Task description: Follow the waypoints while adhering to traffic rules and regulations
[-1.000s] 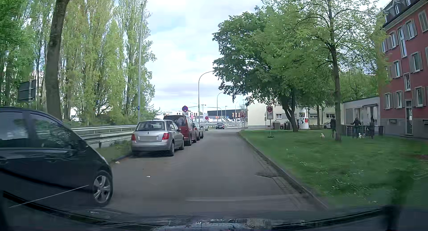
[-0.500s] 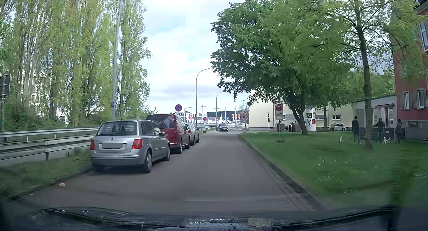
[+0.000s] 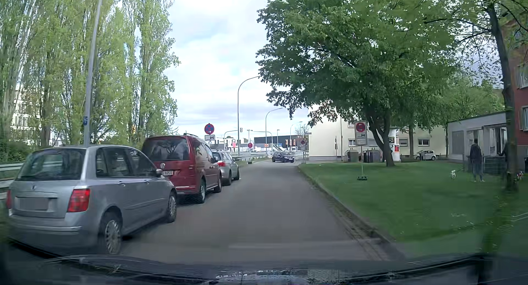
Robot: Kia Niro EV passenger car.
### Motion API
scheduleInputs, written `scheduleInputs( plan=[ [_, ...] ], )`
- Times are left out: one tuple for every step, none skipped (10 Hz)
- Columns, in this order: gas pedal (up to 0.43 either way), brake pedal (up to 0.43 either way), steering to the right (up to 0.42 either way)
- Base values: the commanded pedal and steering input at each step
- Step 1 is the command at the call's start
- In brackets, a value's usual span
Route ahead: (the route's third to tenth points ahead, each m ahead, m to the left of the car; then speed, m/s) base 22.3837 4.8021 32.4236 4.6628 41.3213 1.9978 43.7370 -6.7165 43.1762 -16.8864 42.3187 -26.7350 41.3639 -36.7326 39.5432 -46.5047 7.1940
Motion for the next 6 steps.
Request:
scheduleInputs(
  plan=[
    [0.008, 0.0, 0.008],
    [0.008, 0.0, 0.009],
    [0.008, 0.0, 0.004],
    [0.008, 0.0, 0.002],
    [0.008, 0.0, 0.003],
    [0.008, 0.0, 0.004]
  ],
)
